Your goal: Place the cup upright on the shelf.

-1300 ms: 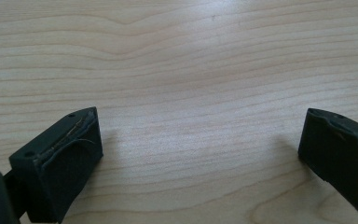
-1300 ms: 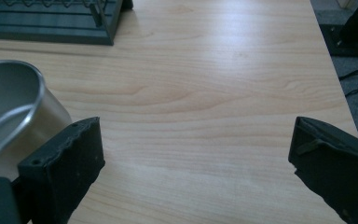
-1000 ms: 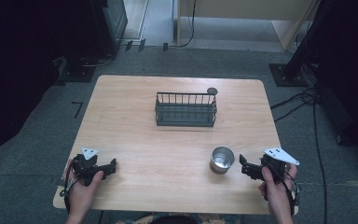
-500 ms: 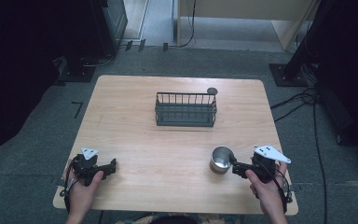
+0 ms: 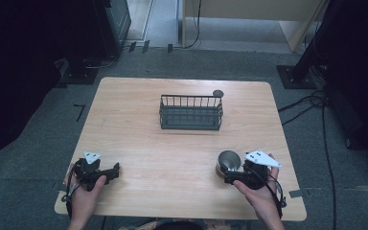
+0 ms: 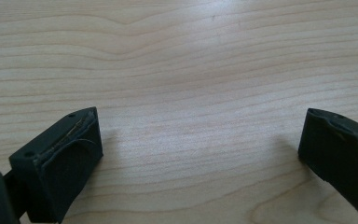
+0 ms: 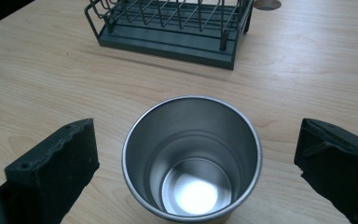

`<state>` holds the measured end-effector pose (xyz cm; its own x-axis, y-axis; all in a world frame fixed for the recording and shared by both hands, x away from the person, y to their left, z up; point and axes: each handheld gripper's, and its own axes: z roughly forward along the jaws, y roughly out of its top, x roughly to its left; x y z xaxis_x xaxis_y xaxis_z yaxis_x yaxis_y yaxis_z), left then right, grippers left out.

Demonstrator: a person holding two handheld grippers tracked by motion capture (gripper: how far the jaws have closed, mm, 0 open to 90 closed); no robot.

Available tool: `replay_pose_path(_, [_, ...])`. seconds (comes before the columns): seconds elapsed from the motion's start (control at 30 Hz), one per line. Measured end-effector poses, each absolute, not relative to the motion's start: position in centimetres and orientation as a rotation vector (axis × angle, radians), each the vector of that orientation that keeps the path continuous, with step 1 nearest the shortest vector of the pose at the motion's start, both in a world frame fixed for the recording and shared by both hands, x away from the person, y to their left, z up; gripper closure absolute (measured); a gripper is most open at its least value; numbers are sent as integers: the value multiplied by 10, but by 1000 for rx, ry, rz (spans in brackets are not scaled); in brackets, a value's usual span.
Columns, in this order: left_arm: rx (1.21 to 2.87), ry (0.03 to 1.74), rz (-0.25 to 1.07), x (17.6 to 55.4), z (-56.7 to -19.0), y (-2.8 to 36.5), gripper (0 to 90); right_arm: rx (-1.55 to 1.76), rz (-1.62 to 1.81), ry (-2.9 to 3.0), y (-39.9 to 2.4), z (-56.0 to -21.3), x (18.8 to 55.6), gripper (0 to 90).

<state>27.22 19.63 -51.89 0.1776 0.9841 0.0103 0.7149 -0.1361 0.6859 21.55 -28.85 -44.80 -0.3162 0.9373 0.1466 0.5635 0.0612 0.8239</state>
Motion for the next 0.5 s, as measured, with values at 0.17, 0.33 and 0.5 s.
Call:
replay_pose_path(0.17, [1915, 1594, 644, 272, -519, 196, 0, 1505, 1141, 1926, -282, -458, 219, 0])
replay_pose_path(0.33, [1915, 1594, 644, 272, -519, 196, 0, 1516, 1109, 1925, -277, -468, 222, 0])
replay_pose_path(0.5, [1915, 1594, 644, 272, -519, 196, 0, 1522, 1075, 1932, -273, -477, 224, 0])
